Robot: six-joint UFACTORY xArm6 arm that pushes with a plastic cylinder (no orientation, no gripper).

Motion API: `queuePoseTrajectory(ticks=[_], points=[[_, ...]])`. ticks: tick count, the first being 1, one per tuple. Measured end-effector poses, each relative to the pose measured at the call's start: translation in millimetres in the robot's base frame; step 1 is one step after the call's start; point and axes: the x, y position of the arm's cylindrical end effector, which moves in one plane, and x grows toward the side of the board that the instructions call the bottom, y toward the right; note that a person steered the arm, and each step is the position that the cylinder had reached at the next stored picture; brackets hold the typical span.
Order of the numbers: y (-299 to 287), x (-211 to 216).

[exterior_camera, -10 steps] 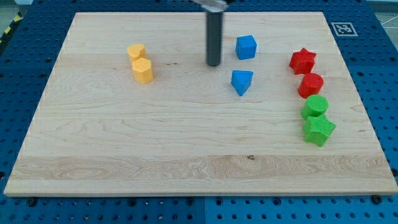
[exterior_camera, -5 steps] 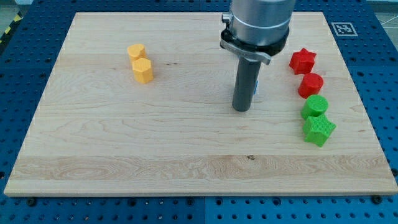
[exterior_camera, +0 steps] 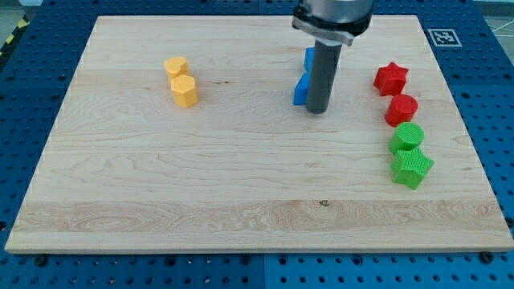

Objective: Move the blue triangle below the blue cube

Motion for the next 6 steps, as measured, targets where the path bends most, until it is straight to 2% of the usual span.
queuePoseTrajectory(ticks=[1, 3, 4, 5, 6], points=[[7, -25], [-26, 6], [-52, -15], [-6, -27], [-23, -20]])
